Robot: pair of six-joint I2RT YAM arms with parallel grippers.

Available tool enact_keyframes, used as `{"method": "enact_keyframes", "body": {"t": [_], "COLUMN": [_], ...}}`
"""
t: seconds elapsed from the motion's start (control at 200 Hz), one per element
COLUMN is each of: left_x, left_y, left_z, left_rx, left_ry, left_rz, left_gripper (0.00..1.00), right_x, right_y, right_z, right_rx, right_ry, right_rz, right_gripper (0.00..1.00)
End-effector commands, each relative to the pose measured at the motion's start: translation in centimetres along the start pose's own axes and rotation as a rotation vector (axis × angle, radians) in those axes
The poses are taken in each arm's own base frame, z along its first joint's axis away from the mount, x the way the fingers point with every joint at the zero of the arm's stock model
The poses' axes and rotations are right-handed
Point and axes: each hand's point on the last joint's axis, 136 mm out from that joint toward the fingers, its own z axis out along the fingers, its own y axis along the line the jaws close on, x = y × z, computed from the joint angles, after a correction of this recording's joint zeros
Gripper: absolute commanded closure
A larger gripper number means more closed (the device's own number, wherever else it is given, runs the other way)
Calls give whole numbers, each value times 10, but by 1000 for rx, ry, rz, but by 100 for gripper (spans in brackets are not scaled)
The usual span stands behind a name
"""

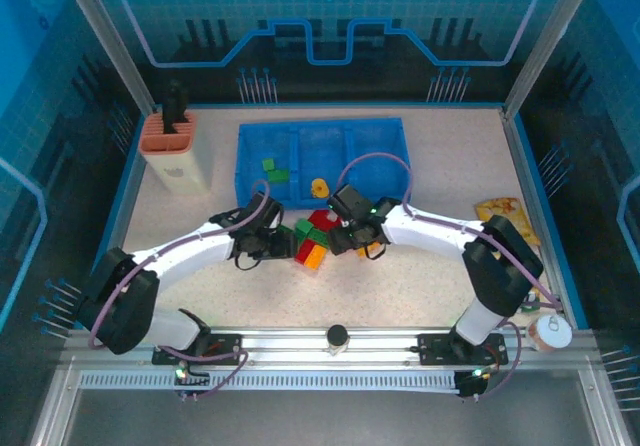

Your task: Sort the legos into containers by color

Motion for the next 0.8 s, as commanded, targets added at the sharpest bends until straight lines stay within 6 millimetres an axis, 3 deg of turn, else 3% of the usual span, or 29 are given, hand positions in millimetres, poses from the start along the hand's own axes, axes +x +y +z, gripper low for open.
{"method": "enact_keyframes", "body": {"t": [0.0,0.345,0.495,0.64,0.795], "left_x": [2,-1,-3,-3,-1], "left_y": [0,2,6,6,4], "left_z": [-7,-15,-20,-21,-19], "left_rx": [14,16,8,5,15], "left_ry": [-17,-32,-47,-44,-39], "left_rz": [-6,-13,-18,-12,0], "left_gripper": [43,43,43,43,42], "right_x": [-4,2,6,-5,-47], "right_y": [2,4,9,12,-4], "right_z": [4,32,34,11,-47], "right_rx": [36,84,93,104,104], "right_ry": [26,88,95,36,-115], "right_rz": [-52,-73,-83,-87,-57], "right_gripper": [35,43,57,69,70]}}
